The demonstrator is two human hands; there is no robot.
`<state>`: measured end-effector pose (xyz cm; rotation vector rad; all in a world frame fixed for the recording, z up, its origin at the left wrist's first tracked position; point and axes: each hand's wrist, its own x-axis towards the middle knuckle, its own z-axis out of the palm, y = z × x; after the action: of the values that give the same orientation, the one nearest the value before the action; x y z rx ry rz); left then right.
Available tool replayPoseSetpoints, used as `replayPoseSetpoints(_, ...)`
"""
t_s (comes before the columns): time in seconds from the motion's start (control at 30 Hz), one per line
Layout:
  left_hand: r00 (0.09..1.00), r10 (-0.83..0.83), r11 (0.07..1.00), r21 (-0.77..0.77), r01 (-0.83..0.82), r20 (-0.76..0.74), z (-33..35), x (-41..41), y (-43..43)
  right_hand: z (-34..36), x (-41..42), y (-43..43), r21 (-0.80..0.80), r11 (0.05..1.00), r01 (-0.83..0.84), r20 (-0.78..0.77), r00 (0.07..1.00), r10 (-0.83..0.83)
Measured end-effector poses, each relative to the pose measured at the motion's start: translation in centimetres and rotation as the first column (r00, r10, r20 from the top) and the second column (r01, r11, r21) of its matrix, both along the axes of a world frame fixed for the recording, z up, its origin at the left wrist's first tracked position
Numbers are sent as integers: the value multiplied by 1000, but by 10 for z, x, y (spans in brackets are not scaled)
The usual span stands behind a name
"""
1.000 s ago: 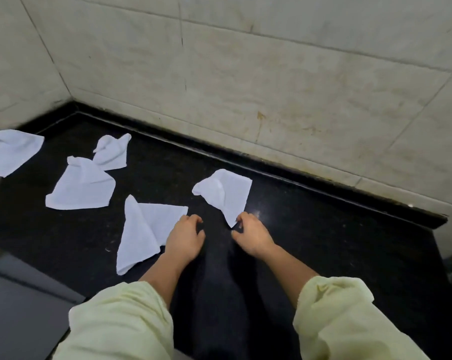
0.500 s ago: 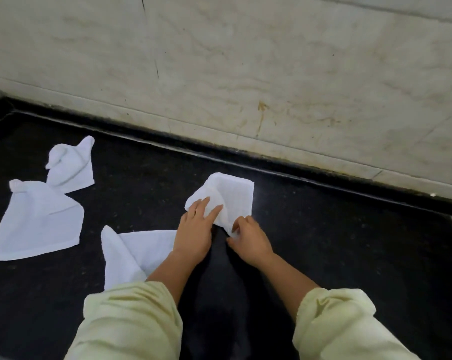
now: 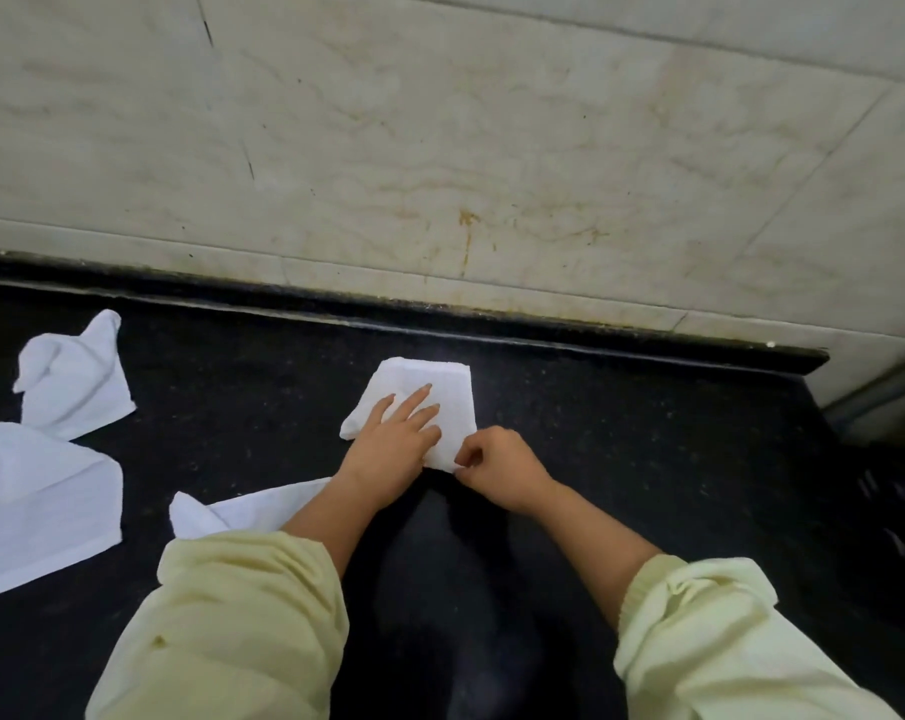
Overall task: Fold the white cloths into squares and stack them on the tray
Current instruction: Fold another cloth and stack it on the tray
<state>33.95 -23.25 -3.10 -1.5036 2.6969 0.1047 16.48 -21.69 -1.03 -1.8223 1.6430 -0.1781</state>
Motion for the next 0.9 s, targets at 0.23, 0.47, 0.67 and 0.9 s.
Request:
replayPoseSetpoints(0.23, 994, 87, 994, 77, -82, -59, 31, 7, 13, 32, -19, 13, 8, 960, 279, 258, 927, -272)
replayPoseSetpoints(0.47, 923, 243, 968, 141, -209, -299, 60, 17, 24, 71, -46, 30, 33, 915, 402, 444, 814, -374)
replayPoseSetpoints(0.67, 723, 363, 931, 210, -297, -587, 101, 12, 31, 92, -78, 30, 3, 855, 519, 522, 728, -444)
replayPoseSetpoints(0.9, 505, 437, 893, 295, -339, -744, 132, -11, 23, 120, -111, 27, 42, 823, 566, 653, 608, -452)
